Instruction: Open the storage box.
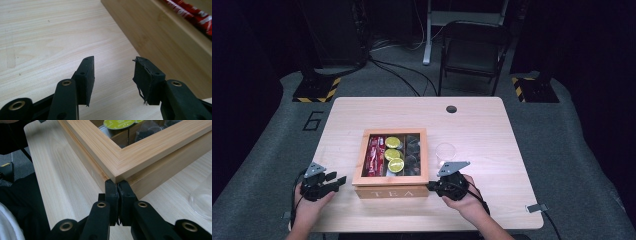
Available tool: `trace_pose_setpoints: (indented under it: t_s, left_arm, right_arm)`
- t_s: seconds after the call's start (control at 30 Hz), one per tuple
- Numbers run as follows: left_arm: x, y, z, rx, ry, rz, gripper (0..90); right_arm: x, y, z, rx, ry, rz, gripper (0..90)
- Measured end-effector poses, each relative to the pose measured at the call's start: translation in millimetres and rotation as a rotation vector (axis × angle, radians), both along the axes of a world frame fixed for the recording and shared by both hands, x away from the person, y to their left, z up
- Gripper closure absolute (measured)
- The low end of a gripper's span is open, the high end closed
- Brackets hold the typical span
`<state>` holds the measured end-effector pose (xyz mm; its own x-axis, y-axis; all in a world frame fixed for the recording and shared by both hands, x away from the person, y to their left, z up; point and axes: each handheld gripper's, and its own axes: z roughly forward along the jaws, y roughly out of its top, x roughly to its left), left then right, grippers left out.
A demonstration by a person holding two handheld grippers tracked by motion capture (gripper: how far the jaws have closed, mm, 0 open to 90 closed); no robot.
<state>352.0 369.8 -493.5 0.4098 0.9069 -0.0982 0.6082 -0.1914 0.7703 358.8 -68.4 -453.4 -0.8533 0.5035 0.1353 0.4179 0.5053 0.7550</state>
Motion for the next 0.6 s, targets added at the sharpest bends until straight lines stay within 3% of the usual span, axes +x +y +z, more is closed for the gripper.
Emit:
trace_pose_setpoints:
  t_s: [0.27,0.33,0.6]
  left_arm:
    - [-8.3,-9.7,16.2,0.007,-0.061,-0.049,50.3]
    - [-8.9,-9.5,18.9,0.013,-0.058,-0.059,49.9]
    - [-15.0,-8.2,30.8,-0.033,-0.061,-0.083,48.3]
  right_arm:
    - [3.1,4.2,10.0,0.028,0.004,-0.023,87.6]
    - [4.0,4.2,11.1,0.031,-0.002,-0.018,87.7]
    - [6.0,4.2,22.7,0.039,-0.014,-0.024,87.7]
